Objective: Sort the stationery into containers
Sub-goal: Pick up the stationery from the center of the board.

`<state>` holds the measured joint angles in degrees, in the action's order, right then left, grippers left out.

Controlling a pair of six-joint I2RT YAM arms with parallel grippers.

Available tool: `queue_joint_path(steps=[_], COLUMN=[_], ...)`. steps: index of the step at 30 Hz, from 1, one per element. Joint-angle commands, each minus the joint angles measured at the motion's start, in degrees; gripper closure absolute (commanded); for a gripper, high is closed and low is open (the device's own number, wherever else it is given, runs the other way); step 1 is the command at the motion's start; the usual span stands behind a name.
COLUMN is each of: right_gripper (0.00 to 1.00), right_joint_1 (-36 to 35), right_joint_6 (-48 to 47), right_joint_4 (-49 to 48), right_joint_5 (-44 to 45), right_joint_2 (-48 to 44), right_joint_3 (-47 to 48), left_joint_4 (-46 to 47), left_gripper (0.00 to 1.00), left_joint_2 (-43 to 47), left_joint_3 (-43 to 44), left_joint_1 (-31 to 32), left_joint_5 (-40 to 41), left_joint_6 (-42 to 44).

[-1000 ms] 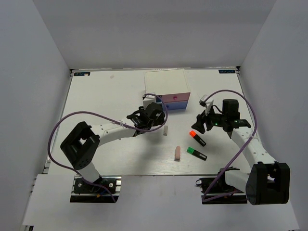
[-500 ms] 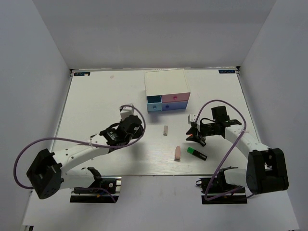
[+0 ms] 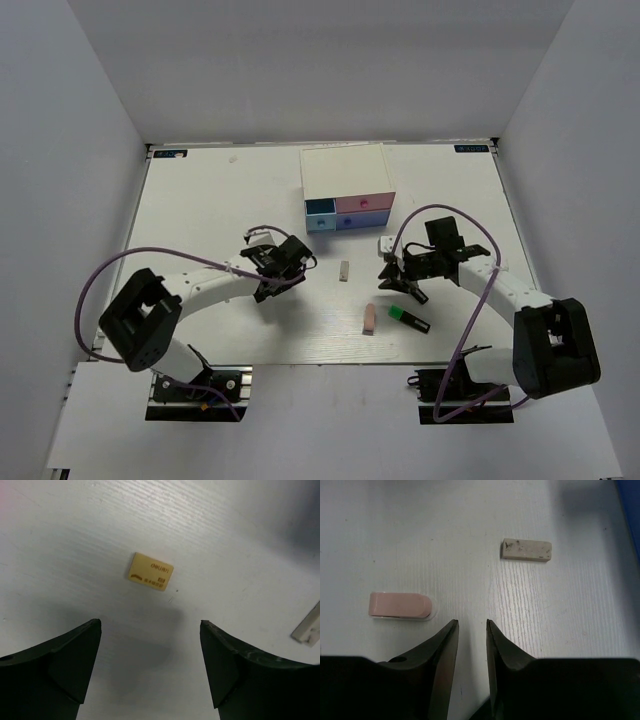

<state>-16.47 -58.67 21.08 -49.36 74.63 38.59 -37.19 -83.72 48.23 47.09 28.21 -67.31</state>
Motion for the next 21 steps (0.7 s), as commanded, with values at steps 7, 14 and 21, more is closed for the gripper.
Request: queue_joint_path(steps=[7,14,21], right_gripper=[0.65,0.64,0.64], right_joint_1=[-0.58,-0.49,-0.41], right_joint_6=[4.18,5.33,6.12], right_joint_4=[-2.71,-3.94,-4.12], right_joint_5=[1.81,2.34,2.52], right_joint_2=[-5.02,-5.46,-5.29], right_joint_3=[-1.67,-2.2,-2.11], left_joint_4=[-1.14,3.78,7.39], left_gripper=[0.34,0.31,0.28], left_joint_2=[-5.4,-7.5,-11.46], left_joint_3=[4.96,2.49,5.2], left_joint_1=[-3.84,-5.69,-6.22], left_joint_5=[4.14,1.76,-0.96], left_joint_6=[-0.21,4.12,8.68])
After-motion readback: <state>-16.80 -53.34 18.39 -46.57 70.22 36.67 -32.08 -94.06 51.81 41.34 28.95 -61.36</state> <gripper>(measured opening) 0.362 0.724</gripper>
